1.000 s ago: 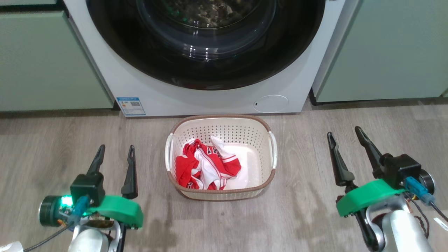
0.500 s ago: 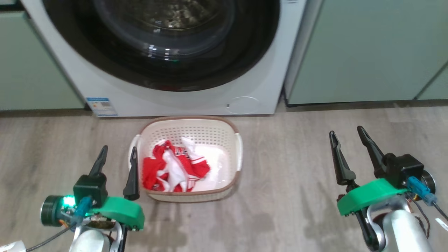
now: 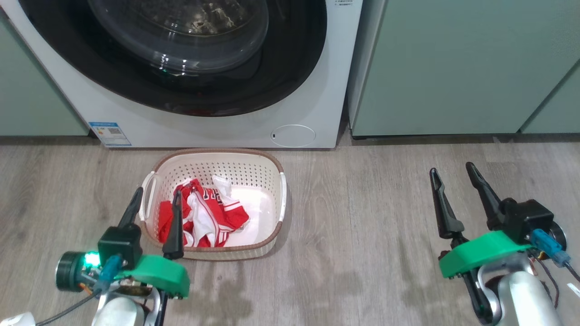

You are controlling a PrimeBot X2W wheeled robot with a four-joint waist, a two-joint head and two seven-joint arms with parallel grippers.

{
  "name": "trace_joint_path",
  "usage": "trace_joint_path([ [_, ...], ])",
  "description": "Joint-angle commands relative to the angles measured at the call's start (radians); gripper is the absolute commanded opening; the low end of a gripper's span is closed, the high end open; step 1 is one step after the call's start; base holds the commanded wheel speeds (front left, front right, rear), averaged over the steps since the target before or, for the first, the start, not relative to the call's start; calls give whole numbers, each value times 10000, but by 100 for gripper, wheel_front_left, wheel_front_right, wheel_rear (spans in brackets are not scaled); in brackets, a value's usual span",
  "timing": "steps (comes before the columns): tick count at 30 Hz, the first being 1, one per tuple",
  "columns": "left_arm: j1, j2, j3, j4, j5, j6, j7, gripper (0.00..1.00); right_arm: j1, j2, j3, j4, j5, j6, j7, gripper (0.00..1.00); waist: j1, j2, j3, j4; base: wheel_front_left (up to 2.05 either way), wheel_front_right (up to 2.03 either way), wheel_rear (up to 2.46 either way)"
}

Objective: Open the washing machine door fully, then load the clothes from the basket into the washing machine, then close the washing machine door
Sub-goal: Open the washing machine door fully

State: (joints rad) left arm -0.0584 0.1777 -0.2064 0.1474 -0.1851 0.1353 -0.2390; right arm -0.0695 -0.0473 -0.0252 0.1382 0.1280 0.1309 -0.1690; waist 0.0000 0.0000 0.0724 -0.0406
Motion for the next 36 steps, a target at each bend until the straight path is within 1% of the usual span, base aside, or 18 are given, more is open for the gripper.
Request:
trace_joint_path([
  [1, -423, 234, 300, -368, -89, 11, -117, 100, -239, -30, 228, -333, 89, -2, -136, 100, 0, 0, 3, -1, 0, 0, 0],
  [6, -426, 260, 273, -375, -130, -39, -148, 100, -230, -30, 211, -309, 120, -2, -157, 100, 0, 0, -8, -13, 0, 0, 0],
  [24, -430, 272, 203, -296, -183, 129, -180, 100, -223, -30, 184, -305, 110, -2, -238, 100, 0, 0, -32, -2, 0, 0, 0],
  [25, -429, 277, 202, -293, -193, 132, -181, 100, -223, -30, 177, -306, 119, -2, -239, 53, 0, 0, -33, -1, 0, 0, 0],
  [26, -430, 281, 200, -292, -201, 134, -182, 100, -223, -30, 174, -304, 135, -2, -236, 0, 0, 0, -31, 1, 0, 0, 0],
  [36, -435, 296, 201, -302, -264, 214, -194, 100, -256, -30, 231, -286, 221, -2, -180, 0, 0, 0, -30, 7, 0, 0, 0],
])
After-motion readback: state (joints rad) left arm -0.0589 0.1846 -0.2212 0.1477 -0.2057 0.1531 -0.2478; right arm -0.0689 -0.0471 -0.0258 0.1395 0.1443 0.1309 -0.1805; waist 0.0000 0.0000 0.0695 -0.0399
